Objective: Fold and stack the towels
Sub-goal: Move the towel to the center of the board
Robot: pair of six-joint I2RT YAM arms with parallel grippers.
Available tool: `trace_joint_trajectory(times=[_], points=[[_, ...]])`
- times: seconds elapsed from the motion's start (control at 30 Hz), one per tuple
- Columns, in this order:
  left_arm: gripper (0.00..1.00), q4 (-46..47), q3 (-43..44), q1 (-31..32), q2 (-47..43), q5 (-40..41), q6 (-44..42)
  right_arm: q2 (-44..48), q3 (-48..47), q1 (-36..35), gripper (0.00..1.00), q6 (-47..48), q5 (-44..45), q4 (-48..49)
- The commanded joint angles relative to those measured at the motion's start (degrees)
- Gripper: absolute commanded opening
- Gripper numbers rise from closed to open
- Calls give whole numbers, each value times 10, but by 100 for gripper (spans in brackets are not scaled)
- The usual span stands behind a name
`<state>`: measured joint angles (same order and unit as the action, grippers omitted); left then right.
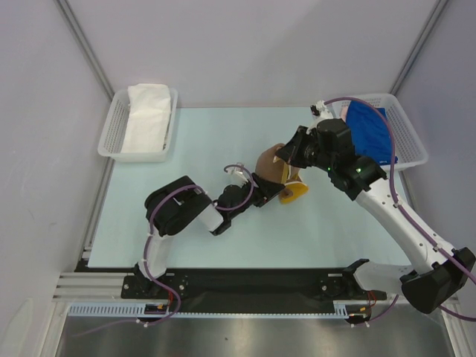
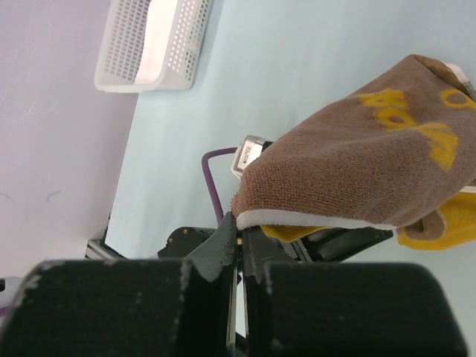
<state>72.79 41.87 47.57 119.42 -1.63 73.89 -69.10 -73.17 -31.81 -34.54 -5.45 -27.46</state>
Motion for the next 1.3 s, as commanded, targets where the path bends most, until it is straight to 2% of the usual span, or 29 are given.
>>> trace_joint_trajectory(times=[0.0, 0.13, 0.3, 0.43, 0.73, 0.77, 0.9, 1.0, 1.1, 1.2, 1.23, 1.27], points=[[63, 261, -13, -5, -49, 13, -22, 18, -3, 3, 0, -1, -2, 23], [62, 258, -20, -6, -73, 12, -49, 20, 1, 8, 0, 1, -4, 20], [65, 256, -4, -13, -64, 0, -42, 22, 0, 11, 0, 2, -6, 20], [61, 259, -7, -13, -65, -2, -43, 23, 2, 12, 0, 3, -7, 20], [25, 239, -59, -16, -131, -9, -57, 33, 18, 28, 0, 7, -3, 22], [18, 236, -68, -17, -136, -12, -54, 34, 21, 31, 0, 7, -4, 25], [0, 208, -96, -31, -185, -24, -56, 43, 24, 53, 0, 11, -19, 29], [0, 159, -108, -51, -241, -46, -59, 49, 19, 71, 0, 20, -38, 29], [0, 54, -93, -75, -321, -85, -70, 56, 12, 86, 0, 29, -59, 33], [0, -91, -55, -94, -406, -110, -96, 56, -1, 103, 0, 29, -97, 39], [0, -169, -27, -99, -422, -115, -109, 55, -6, 108, 0, 27, -106, 42], [1, -201, -13, -103, -453, -116, -118, 52, -9, 114, 0, 25, -117, 51]])
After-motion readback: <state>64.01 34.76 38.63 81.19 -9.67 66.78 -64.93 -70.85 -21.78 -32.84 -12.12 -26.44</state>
